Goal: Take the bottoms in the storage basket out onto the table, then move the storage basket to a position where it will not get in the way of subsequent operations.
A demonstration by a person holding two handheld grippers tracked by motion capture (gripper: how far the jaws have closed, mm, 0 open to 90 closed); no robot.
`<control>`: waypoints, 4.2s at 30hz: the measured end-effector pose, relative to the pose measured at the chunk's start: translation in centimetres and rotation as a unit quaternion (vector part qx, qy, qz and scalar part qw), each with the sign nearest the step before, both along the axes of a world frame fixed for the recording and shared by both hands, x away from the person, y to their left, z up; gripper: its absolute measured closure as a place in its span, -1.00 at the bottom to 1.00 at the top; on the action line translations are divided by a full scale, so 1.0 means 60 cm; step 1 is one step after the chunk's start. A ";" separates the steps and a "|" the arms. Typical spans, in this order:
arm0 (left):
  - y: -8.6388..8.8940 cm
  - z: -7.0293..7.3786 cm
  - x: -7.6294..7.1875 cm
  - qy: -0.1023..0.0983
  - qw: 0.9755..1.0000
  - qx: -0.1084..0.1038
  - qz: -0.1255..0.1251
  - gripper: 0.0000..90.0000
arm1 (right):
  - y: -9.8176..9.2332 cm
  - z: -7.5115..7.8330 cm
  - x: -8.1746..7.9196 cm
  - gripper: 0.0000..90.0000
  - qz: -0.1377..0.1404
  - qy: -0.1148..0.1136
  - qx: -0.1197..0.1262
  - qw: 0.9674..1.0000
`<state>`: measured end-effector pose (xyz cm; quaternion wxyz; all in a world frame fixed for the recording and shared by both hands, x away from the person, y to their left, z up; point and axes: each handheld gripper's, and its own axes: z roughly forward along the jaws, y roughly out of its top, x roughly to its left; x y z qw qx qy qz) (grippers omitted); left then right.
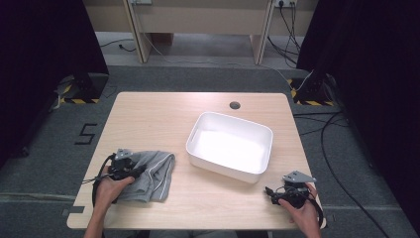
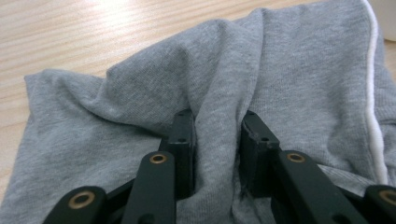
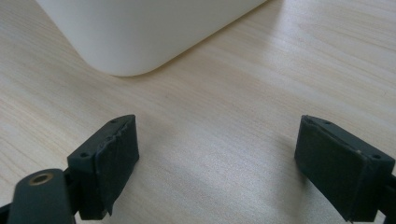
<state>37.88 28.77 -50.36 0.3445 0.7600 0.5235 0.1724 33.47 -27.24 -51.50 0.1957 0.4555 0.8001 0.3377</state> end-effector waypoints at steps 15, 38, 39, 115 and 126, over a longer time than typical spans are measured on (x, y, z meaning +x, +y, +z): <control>0.007 0.003 -0.003 0.015 1.000 -0.010 -0.006 0.18 | 0.000 0.000 0.000 -0.68 -0.001 0.001 0.001 1.000; -0.007 0.073 -0.029 -0.051 0.997 -0.055 -0.003 -0.33 | 0.001 0.001 0.004 -0.67 -0.006 0.002 0.001 1.000; -0.009 0.075 -0.030 -0.052 0.997 -0.057 -0.006 -0.33 | 0.001 0.001 0.004 -0.67 -0.006 0.002 0.001 1.000; -0.227 0.057 0.026 -0.066 0.989 -0.045 -0.121 -0.41 | 0.093 0.054 0.066 -0.58 0.070 -0.054 0.036 0.995; -0.218 0.046 0.049 -0.063 0.993 -0.061 -0.083 -0.41 | 0.102 0.058 0.131 -0.56 0.104 -0.034 0.057 0.992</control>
